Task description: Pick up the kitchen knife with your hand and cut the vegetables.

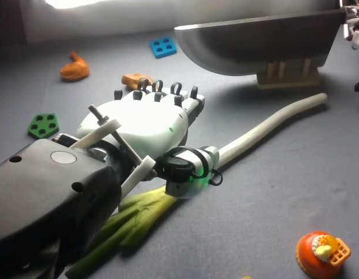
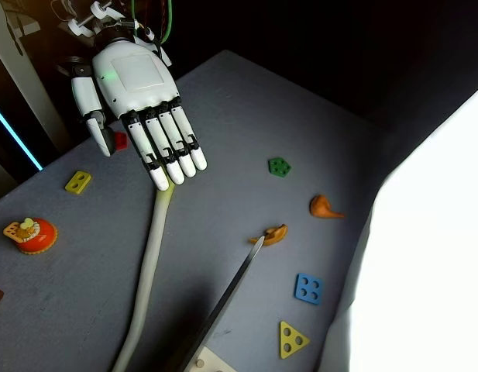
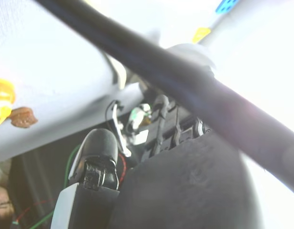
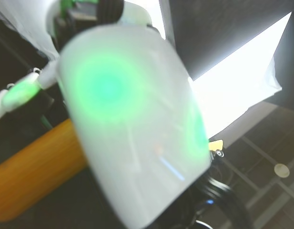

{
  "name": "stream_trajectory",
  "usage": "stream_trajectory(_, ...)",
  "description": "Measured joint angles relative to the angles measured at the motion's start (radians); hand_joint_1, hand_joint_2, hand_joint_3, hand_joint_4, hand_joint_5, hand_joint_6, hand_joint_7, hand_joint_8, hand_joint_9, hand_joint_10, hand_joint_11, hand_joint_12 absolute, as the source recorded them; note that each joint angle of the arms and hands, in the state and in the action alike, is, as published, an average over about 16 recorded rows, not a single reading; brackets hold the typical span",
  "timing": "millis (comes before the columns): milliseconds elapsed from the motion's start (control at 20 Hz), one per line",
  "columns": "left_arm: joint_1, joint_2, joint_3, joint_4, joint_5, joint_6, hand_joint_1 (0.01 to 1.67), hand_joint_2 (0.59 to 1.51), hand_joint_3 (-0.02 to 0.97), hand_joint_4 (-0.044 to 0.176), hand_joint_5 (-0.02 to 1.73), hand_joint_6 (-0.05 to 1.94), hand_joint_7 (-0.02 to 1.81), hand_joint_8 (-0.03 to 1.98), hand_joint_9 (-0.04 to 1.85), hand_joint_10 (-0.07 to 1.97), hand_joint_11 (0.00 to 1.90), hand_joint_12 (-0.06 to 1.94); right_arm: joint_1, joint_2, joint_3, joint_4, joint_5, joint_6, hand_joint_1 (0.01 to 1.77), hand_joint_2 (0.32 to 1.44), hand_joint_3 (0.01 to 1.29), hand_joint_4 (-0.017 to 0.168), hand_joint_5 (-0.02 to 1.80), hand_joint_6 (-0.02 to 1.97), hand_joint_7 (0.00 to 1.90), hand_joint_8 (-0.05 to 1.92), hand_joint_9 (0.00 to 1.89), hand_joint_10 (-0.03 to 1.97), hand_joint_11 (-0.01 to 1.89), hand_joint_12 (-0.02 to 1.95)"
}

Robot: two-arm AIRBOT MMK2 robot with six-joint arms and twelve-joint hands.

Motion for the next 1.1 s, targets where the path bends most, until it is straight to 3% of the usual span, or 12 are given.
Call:
stream_trajectory(150,0.000,0.008,-0.002,0.000,0.000,0.000,0.02,1.510,0.071,0.000,0.05,0.00,0.04,0.01,0.02,0.01,0.02,0.01,-0.003,0.006,0.001,-0.019,-0.003,0.007,1.10,0.96,0.52,0.003,0.59,1.41,0.74,1.59,0.72,1.79,0.71,1.91)
stream_trajectory(400,0.000,0.022,-0.007,0.000,0.000,0.001,0.02,1.510,0.075,0.000,0.05,0.00,0.05,0.01,0.03,0.01,0.02,0.01,-0.008,0.022,0.001,-0.057,-0.006,0.023,1.08,1.03,0.24,0.004,0.42,0.96,0.51,1.04,0.42,1.41,0.35,1.74)
stream_trajectory(600,-0.002,0.032,-0.014,0.000,-0.001,0.003,0.02,1.510,0.080,0.000,0.05,0.00,0.05,0.01,0.03,0.01,0.02,0.01,-0.014,0.039,0.000,-0.092,-0.008,0.047,1.04,1.03,0.04,0.010,0.26,0.57,0.31,0.60,0.20,0.96,0.13,1.31)
stream_trajectory(850,-0.003,0.038,-0.020,0.000,-0.001,0.005,0.02,1.510,0.091,0.000,0.05,0.00,0.04,0.01,0.03,0.01,0.02,0.01,-0.020,0.082,-0.036,-0.132,-0.010,0.074,1.01,0.95,0.01,0.018,0.11,0.17,0.16,0.15,0.09,0.41,0.02,0.71)
stream_trajectory(1100,-0.006,0.038,-0.026,-0.001,0.000,0.006,0.02,1.510,0.099,-0.001,0.03,0.00,0.03,0.01,0.02,0.01,0.02,0.01,-0.024,0.163,-0.144,-0.166,-0.009,0.068,1.02,0.86,0.01,0.035,0.04,0.03,0.06,0.02,0.03,0.10,0.01,0.20)
